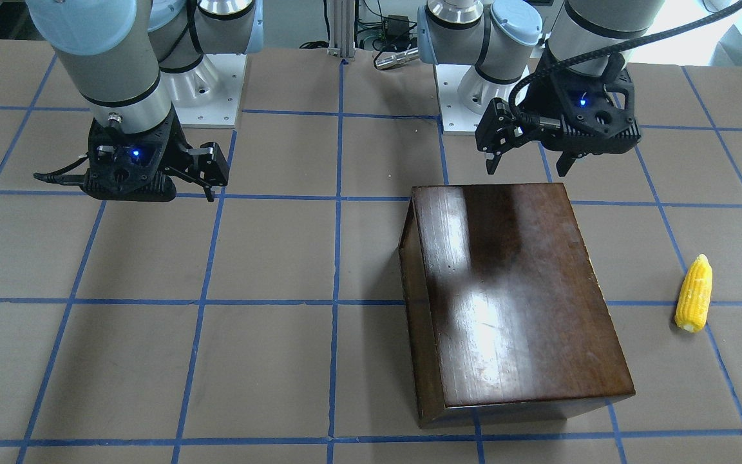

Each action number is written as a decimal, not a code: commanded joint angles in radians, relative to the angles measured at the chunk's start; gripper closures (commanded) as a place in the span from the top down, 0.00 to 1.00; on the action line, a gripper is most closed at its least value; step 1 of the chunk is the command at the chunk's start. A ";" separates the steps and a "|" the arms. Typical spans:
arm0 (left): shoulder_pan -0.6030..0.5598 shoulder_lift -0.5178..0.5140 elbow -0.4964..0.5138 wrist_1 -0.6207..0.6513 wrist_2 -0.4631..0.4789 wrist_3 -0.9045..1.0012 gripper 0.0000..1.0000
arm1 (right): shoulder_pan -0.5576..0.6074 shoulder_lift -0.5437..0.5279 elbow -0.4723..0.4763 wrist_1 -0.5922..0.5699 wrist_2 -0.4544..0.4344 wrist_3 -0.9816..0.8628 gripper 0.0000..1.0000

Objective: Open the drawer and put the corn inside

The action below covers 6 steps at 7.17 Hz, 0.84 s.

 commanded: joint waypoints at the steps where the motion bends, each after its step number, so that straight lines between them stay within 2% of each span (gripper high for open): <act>1: 0.005 0.002 -0.001 0.000 0.002 0.001 1.00 | 0.000 0.000 0.000 0.000 0.000 0.000 1.00; 4: 0.040 -0.004 0.019 -0.002 0.000 0.008 1.00 | 0.000 -0.002 0.000 -0.001 0.000 0.000 1.00; 6: 0.190 -0.018 0.005 -0.011 -0.015 0.094 1.00 | 0.000 0.000 0.000 0.000 0.000 0.000 1.00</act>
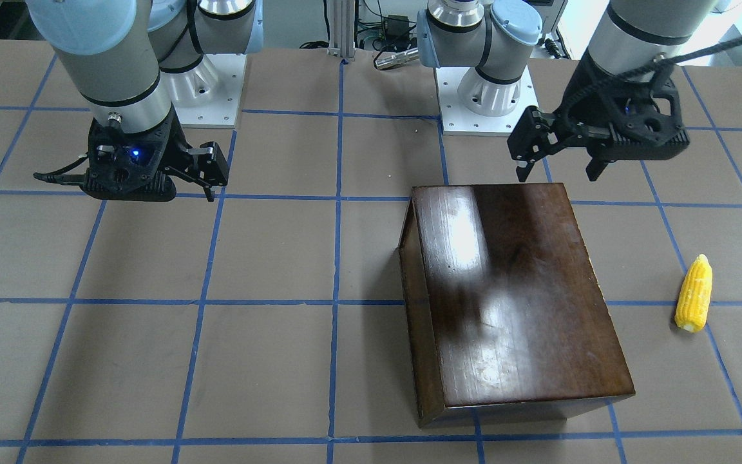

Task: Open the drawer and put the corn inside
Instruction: 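Move the left gripper down beside the box toward the white drawer handle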

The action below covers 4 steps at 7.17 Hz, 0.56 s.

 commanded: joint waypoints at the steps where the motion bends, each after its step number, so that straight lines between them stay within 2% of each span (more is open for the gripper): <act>1: 0.123 -0.038 -0.008 0.002 -0.001 0.081 1.00 | 0.000 -0.001 0.000 0.000 -0.002 0.000 1.00; 3: 0.226 -0.122 -0.007 0.010 -0.009 0.125 1.00 | 0.000 0.000 0.000 -0.001 -0.002 0.000 1.00; 4: 0.264 -0.157 -0.007 0.034 -0.007 0.209 1.00 | 0.000 0.000 0.000 -0.001 -0.002 0.000 1.00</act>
